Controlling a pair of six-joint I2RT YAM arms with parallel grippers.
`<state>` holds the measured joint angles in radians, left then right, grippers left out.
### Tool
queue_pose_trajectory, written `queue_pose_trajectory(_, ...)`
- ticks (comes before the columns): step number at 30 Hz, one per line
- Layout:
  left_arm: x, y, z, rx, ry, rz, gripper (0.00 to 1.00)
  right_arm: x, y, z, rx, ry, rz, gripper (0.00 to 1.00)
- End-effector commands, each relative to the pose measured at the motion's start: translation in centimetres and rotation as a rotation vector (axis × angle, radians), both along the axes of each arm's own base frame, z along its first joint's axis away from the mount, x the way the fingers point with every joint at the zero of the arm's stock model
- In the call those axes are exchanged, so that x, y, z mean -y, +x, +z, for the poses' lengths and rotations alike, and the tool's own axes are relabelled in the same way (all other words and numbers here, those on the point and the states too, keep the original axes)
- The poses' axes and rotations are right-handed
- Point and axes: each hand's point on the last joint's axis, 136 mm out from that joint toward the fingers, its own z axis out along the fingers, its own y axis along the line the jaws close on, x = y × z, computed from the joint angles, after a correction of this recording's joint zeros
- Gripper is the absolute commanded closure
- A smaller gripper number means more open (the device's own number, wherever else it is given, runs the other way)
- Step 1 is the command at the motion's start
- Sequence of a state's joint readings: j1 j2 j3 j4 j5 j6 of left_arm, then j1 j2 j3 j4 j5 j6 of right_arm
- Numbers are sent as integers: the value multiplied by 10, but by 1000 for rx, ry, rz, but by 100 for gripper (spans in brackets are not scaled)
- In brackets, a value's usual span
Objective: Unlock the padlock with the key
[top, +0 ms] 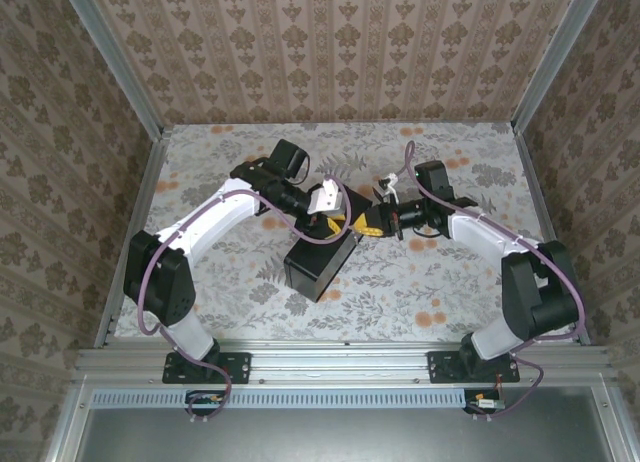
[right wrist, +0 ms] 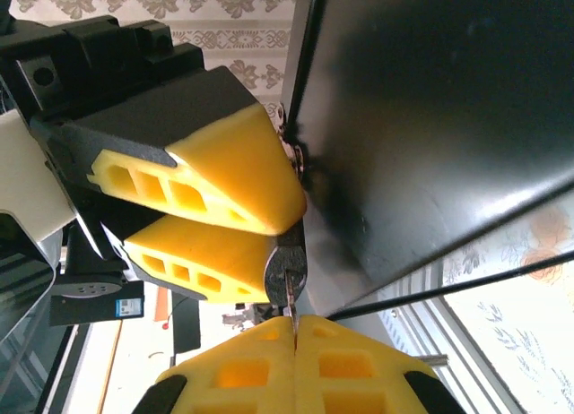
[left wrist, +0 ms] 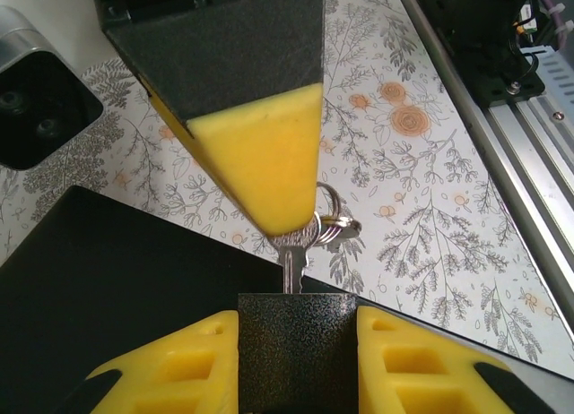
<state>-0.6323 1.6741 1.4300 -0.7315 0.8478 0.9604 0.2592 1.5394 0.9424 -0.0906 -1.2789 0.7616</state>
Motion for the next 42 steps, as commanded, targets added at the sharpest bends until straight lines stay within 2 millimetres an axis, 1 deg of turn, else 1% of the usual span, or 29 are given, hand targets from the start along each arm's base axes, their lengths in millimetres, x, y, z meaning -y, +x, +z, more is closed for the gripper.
queue_pose_trajectory(1,16,-21,38,7,-147,-96,92,-11,8,16,82,28,36,100)
queue_pose_trajectory(4,18,-20,39,15,-149,-92,92,-22,6,18,87,24,60,100)
queue_pose_trajectory(7,18,-18,40,18,-159,-91,92,-31,4,17,86,14,67,100)
queue_pose_trajectory(10,20,-19,41,7,-176,-95,93,-42,7,24,94,34,60,100)
queue_pose_trajectory(12,21,-16,39,7,-176,-82,93,-46,6,29,99,36,60,100)
queue_pose_trajectory(14,20,-14,37,1,-175,-73,94,-46,2,30,103,28,60,99)
queue_pose_trajectory(16,18,-11,36,-4,-171,-56,94,-40,-3,26,97,3,51,93)
queue_pose_trajectory(17,16,-10,33,-8,-167,-48,94,-36,-5,23,96,-13,44,87)
queue_pose_trajectory(18,14,-9,31,-12,-163,-41,94,-31,-6,21,101,-23,39,78)
queue_pose_trajectory(19,13,-8,29,-16,-157,-36,94,-25,-7,20,108,-40,28,73)
queue_pose_trajectory(22,6,-4,22,-19,-124,-13,94,8,4,22,142,-83,-56,62)
queue_pose_trajectory(23,5,-3,20,-18,-113,-4,94,20,9,24,160,-98,-87,60)
queue_pose_trajectory(26,2,0,19,-21,-101,12,95,43,16,33,213,-122,-146,56)
queue_pose_trajectory(28,2,1,20,-26,-104,18,95,51,16,28,252,-189,-150,55)
queue_pose_trajectory(29,2,1,21,-29,-107,21,95,54,17,25,295,-232,-146,55)
queue_pose_trajectory(31,2,0,24,-38,-117,20,95,56,14,32,425,-263,-145,58)
queue_pose_trajectory(33,3,-1,26,-49,-124,16,95,54,17,35,617,-304,-154,61)
queue_pose_trajectory(34,3,-2,27,-57,-126,12,95,51,18,37,739,-328,-155,62)
queue_pose_trajectory(35,3,-3,28,-61,-127,10,95,49,19,38,868,-351,-158,62)
queue_pose_trajectory(37,2,-3,29,-72,-118,10,95,48,24,37,1069,-425,-183,61)
queue_pose_trajectory(38,1,-4,29,-77,-116,9,95,46,28,40,1177,-449,-204,59)
queue_pose_trajectory(40,0,-5,27,-85,-112,8,95,40,29,46,1345,-449,-211,57)
queue_pose_trajectory(42,-1,-5,26,-94,-107,8,95,35,31,46,1443,-469,-184,55)
